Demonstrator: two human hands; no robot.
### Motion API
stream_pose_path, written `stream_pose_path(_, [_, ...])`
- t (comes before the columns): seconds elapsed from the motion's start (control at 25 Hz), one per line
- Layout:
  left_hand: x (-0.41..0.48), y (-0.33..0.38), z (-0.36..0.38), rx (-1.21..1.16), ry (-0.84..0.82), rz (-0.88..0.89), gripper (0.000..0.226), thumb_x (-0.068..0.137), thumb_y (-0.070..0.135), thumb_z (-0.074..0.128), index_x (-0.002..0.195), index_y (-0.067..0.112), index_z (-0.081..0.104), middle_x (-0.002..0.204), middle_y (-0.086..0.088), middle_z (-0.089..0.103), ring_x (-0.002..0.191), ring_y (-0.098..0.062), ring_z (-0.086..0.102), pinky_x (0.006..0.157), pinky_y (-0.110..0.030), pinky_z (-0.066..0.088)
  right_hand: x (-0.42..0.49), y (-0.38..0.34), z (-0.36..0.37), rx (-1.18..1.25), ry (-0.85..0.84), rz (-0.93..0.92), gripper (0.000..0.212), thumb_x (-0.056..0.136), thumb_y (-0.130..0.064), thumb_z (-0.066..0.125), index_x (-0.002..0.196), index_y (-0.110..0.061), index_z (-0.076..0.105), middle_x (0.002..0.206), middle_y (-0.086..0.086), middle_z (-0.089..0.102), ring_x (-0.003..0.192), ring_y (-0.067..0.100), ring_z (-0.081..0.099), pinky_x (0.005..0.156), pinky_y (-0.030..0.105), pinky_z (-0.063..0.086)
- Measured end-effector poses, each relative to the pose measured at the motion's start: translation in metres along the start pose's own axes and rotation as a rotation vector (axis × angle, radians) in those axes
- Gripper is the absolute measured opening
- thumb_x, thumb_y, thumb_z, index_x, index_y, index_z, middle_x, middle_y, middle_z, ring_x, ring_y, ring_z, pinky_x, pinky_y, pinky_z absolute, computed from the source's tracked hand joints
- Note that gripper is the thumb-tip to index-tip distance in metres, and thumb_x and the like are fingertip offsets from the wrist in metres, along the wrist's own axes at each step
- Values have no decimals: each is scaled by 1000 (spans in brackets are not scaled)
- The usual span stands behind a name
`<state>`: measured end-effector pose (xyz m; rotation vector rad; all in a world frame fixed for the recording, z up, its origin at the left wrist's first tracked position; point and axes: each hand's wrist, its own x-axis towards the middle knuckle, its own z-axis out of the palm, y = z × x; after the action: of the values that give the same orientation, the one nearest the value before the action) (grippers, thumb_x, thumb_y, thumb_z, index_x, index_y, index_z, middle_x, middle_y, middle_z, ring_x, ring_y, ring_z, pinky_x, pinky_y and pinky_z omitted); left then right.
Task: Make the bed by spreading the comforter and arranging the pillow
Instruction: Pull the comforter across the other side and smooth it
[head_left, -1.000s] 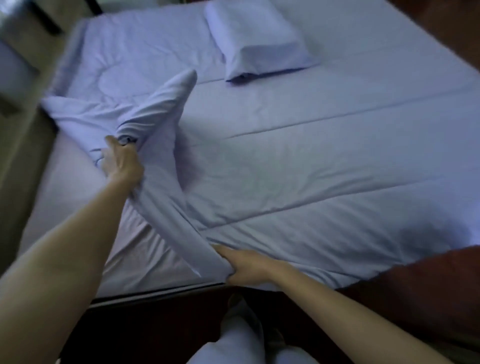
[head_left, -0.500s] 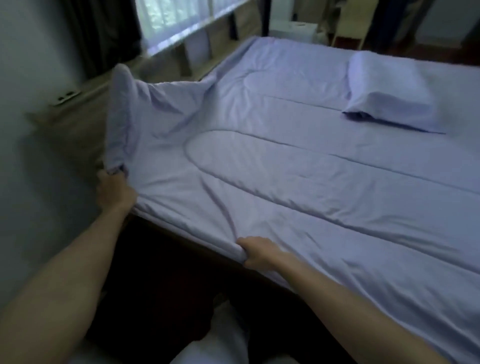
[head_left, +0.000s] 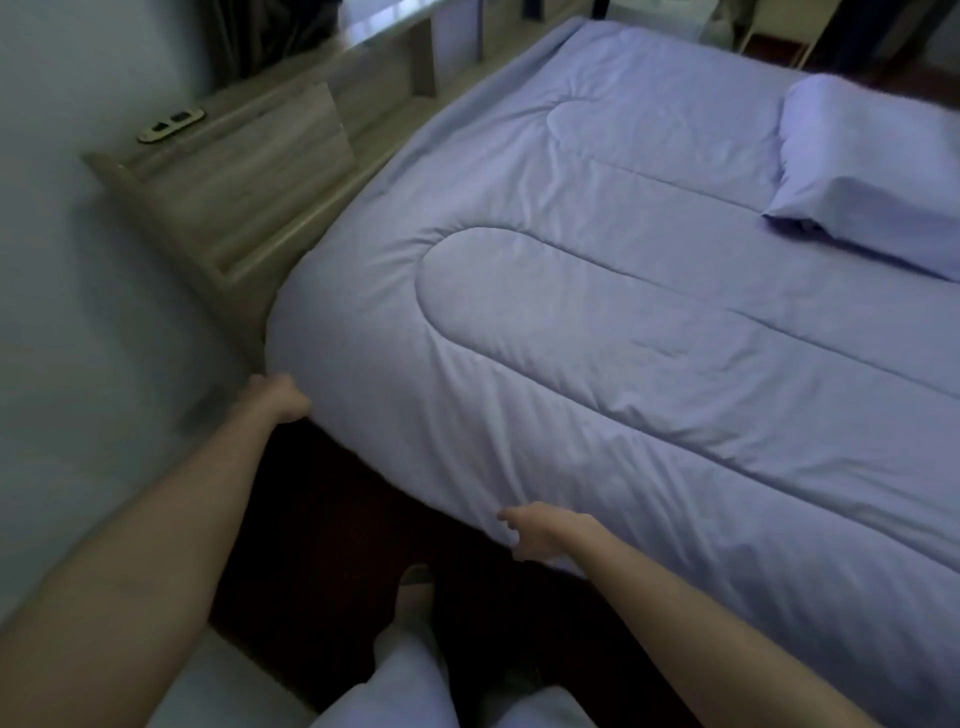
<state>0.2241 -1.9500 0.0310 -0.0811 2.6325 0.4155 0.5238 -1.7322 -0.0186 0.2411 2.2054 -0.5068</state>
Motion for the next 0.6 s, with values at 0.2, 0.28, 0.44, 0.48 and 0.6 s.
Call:
stream_pose_path(0.2, [21,46,3,181,-160,337,49,91,21,47,135,-1,48,145,-22,42,132,-35,43,109,-38,35,31,-12,-39,98,235,12,54,90,-28,53,141,-15,39,144,11,44,130,31,44,106,38,38])
stream_pose_path(0.28, [32,66,12,212,-157,420,49,93,15,45,139,-1,42,148,-22,37,134,-35,40,111,-39,33,44,-1,-55,203,378,91,55,90,-27,52,141,-12,38,147,11,39,133,29,42,108,36,35])
stream_pose_path(0.44, [74,86,23,336,-190,522,51,94,20,44,141,0,36,151,-20,32,137,-34,35,113,-40,30,68,36,-65,340,518,320,67,85,-31,53,142,-6,31,155,13,25,141,27,28,113,42,30])
stream_pose_path(0.48, [83,88,28,367,-216,532,51,95,21,44,140,0,36,150,-20,32,137,-34,35,113,-40,31,73,40,-61,337,469,347,73,86,-33,54,146,-5,24,158,12,16,145,27,19,115,43,25])
stream_pose_path(0.6, [96,93,48,470,-333,597,51,97,24,43,141,-1,34,150,-22,33,137,-34,36,112,-38,31,82,36,-50,352,407,370,80,90,-31,53,152,-8,9,161,9,-3,149,26,1,120,42,13])
